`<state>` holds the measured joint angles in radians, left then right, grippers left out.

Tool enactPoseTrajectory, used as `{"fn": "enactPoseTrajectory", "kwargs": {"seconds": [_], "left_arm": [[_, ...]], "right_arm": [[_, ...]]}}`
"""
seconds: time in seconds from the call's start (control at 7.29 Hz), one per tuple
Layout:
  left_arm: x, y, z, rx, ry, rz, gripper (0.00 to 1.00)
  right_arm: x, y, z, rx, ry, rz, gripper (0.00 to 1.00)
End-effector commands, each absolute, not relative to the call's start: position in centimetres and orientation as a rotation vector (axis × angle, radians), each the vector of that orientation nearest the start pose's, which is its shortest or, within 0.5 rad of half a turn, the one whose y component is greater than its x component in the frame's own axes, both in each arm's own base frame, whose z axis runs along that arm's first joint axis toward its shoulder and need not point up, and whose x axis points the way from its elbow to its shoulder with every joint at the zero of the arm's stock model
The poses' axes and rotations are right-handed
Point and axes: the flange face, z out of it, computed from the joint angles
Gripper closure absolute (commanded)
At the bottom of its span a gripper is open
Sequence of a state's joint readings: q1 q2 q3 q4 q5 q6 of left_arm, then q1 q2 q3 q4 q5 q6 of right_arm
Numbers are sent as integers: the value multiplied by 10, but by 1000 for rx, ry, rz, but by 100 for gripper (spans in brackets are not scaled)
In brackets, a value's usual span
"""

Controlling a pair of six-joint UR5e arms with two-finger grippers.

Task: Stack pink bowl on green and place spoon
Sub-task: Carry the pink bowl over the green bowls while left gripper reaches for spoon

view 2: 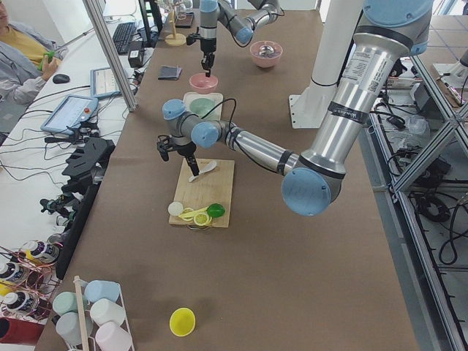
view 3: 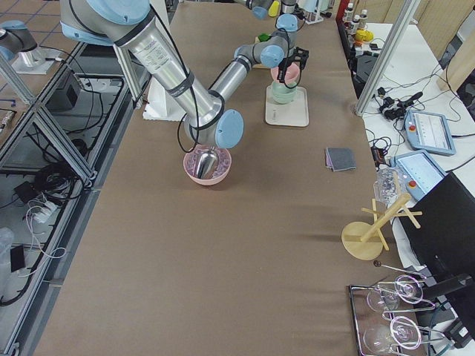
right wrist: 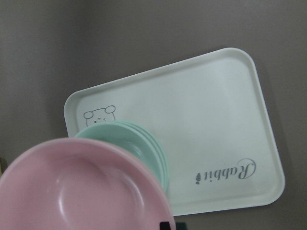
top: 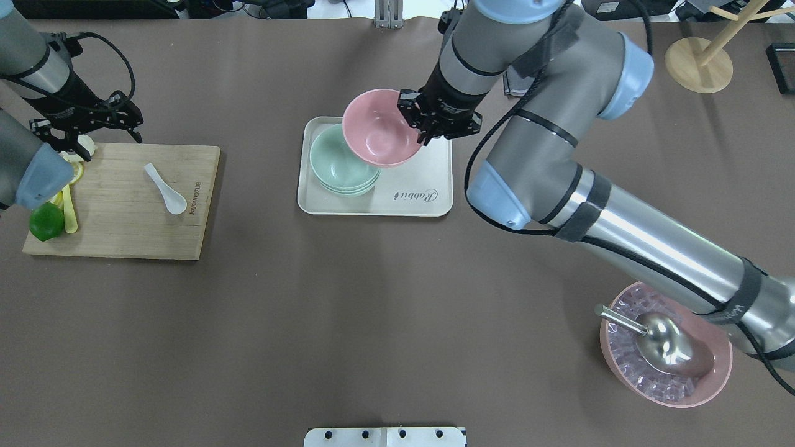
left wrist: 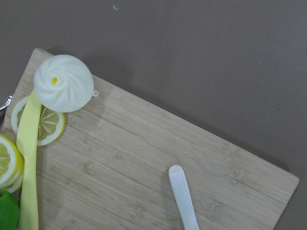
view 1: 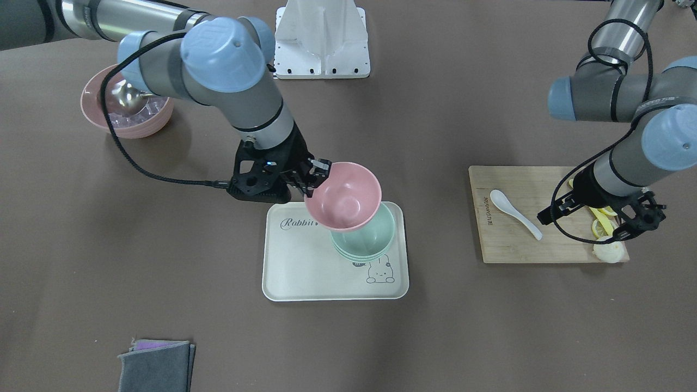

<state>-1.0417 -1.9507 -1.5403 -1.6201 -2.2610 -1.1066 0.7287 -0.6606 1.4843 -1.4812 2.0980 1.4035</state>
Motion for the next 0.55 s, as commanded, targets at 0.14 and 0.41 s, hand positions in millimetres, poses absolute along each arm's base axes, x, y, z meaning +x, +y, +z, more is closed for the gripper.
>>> {"fn": "enactPoseTrajectory", "kwargs": {"seconds": [0.14, 0.41], "left_arm": [[307, -600, 467, -264, 754, -431, 5], [316, -594, 474, -277, 758, -458, 8]], "right_arm": [[-536, -543, 101, -49, -974, 322, 100], [-549, -549, 118, -52, -972, 322, 100]]}}
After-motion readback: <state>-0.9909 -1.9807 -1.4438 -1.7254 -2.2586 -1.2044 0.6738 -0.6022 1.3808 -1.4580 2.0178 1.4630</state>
